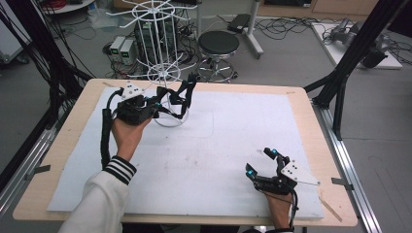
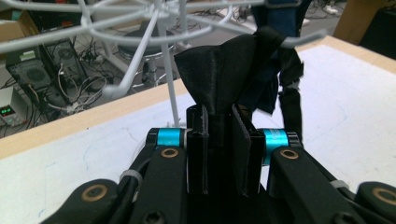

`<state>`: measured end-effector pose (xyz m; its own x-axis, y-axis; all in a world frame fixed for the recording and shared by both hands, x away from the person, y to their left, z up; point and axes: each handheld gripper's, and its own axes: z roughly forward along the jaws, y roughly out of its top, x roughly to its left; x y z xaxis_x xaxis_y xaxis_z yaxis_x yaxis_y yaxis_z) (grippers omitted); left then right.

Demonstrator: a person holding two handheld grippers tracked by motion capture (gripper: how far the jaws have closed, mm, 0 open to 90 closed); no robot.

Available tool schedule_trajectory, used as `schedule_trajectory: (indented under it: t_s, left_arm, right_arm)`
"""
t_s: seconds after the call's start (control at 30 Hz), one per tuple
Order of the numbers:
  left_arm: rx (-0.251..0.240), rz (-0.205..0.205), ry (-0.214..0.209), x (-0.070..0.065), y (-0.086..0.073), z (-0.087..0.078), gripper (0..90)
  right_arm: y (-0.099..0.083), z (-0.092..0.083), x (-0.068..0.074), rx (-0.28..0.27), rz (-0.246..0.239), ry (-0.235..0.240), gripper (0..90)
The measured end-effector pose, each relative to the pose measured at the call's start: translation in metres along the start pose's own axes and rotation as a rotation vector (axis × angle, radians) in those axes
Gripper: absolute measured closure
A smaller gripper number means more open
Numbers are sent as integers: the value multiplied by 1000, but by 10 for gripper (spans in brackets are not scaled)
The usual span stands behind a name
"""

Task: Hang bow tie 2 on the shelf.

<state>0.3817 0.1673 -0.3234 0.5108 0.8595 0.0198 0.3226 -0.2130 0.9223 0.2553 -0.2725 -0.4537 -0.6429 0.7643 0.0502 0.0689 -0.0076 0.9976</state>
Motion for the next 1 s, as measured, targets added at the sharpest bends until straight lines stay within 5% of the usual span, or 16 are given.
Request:
schedule_trajectory:
  t_s: [0.23,0.33,0.47,0.57,0.67,1.0]
  left_arm:
    - [2,-6,0,3,-5,1,768]
    - [7,-6,-34,5,-5,0,741]
    - [50,43,-26,2,-9,-1,338]
    - [-18,65,-50,1,-15,-8,112]
    - [-128,59,-147,4,-21,-17,108]
    - [-254,85,-303,18,-47,-39,82]
  right_arm:
    - [0,0,0,0,-1,0,102]
    - [0,0,0,1,-1,-1,102]
    - [0,0,0,1,-4,1,102]
    - [0,0,1,3,-2,3,102]
    - [0,0,1,4,-1,1,102]
    - [0,0,2,7,-4,-14,102]
